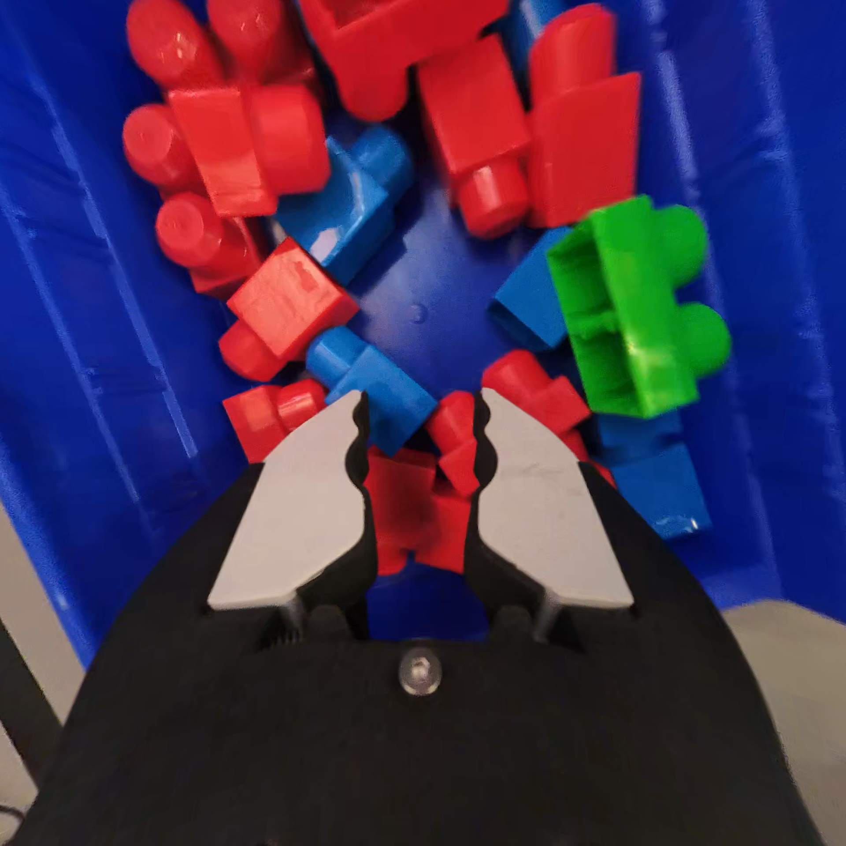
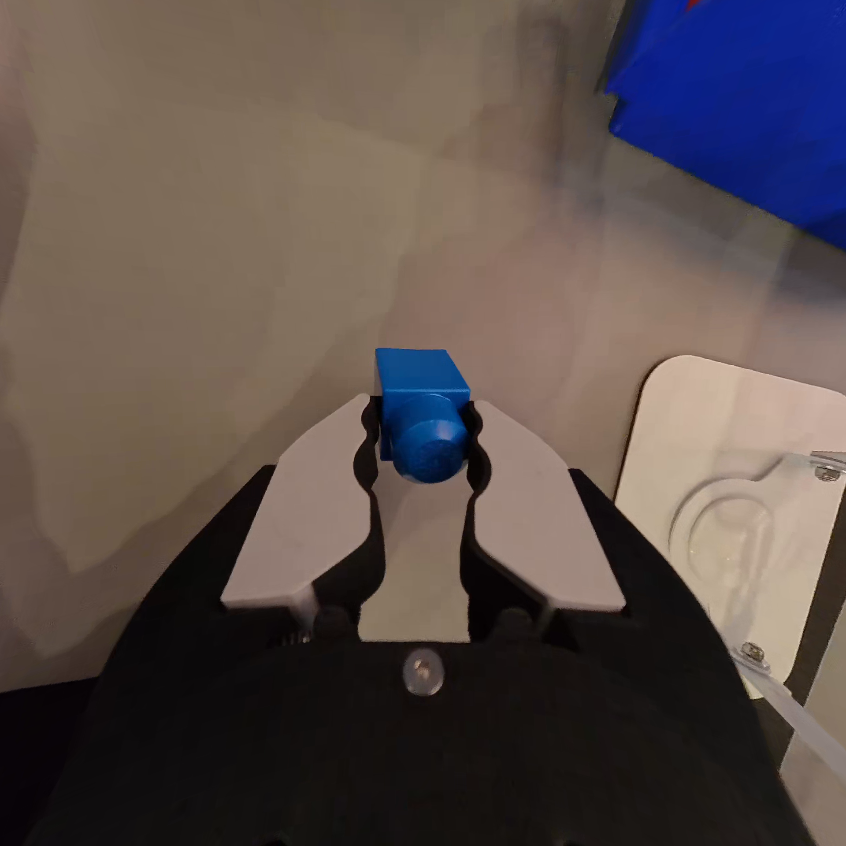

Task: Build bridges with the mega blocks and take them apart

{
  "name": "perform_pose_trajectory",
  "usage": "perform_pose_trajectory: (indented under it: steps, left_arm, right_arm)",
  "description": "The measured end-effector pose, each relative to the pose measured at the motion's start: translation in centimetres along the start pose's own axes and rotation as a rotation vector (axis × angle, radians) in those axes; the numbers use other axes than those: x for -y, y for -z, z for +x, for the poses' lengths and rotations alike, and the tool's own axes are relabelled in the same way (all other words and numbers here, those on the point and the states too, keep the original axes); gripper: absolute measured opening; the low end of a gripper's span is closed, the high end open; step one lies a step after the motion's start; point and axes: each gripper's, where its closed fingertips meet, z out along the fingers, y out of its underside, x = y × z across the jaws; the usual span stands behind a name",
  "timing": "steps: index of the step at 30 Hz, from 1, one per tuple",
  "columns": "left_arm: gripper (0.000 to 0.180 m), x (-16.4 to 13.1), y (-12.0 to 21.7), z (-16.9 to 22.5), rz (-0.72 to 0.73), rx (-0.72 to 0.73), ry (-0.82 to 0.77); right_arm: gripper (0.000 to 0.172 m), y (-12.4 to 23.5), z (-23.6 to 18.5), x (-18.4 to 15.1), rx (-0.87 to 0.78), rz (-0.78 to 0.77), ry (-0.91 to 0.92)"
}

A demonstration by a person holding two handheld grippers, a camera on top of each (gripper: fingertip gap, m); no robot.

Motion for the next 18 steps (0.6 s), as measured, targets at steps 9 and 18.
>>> perform_pose_trajectory:
  steps: [9, 18]
  left_arm:
    - [0.048, 0.1, 0.3, -2.1, -0.153, 0.130, 0.018]
    - [0.052, 0.0, -3.1, -0.2, -0.219, -0.016, 0.068]
  right_arm:
    - [0.036, -1.2, 0.0, -1.3, 0.019, -0.102, 0.037]
    - [0.036, -1.8, 0.0, -1.5, 0.001, -0.128, 0.050]
